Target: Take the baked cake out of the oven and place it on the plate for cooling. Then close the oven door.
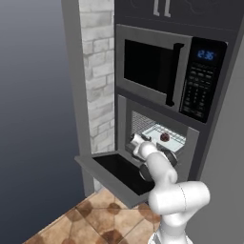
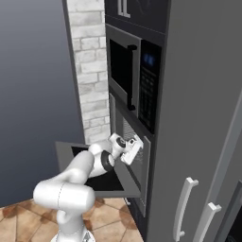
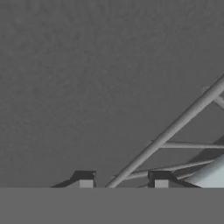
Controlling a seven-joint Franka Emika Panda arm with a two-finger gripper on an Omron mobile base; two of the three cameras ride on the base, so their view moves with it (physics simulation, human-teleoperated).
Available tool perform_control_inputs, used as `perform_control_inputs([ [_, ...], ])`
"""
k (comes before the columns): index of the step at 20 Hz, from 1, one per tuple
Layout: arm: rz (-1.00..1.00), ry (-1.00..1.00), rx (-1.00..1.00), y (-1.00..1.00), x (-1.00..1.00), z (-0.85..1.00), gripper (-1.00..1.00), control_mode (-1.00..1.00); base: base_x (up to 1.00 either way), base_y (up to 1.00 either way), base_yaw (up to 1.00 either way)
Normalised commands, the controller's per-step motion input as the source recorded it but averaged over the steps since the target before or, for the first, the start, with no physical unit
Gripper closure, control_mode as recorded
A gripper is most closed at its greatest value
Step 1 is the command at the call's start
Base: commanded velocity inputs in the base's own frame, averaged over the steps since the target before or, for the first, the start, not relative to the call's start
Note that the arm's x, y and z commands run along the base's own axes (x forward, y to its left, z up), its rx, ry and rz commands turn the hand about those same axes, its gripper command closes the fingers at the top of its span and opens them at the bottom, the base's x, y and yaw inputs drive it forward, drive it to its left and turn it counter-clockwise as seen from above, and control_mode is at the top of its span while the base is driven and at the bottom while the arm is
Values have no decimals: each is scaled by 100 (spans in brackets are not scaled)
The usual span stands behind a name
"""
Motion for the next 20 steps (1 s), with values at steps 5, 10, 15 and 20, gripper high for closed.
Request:
perform_control_inputs([
  [5,0,30,6,52,-53,-61,100,-100,0,0,0],
  [10,0,31,6,59,-60,-56,100,-100,0,0,0],
  [15,0,32,6,59,-64,-54,100,-100,0,0,0],
  [20,0,24,6,52,-63,-41,100,-100,0,0,0],
])
